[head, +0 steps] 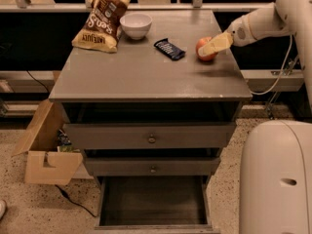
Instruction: Pick apple from bottom drawer and place on counter
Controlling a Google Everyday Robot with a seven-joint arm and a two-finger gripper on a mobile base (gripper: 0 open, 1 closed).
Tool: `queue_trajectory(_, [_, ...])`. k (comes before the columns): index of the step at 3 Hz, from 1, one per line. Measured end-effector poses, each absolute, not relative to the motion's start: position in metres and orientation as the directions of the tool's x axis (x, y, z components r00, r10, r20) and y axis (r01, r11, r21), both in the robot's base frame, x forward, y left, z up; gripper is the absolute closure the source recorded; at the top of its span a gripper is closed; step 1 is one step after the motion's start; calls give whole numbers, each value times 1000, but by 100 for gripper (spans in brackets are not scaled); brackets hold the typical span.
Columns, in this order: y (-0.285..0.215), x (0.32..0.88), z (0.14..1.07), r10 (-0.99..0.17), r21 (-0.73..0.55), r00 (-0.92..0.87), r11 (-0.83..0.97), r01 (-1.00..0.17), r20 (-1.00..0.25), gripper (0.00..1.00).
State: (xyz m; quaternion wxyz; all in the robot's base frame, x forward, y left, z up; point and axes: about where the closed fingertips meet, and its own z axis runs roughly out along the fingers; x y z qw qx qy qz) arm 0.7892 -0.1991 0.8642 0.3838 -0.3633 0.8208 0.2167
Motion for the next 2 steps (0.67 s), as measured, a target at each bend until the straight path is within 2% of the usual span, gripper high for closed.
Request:
queue_trajectory(1, [-236, 774, 888, -376, 58, -431, 695, -717, -821, 0])
queue_trajectory(2, [-271, 744, 904, -273, 61, -388, 747, -662, -880, 0])
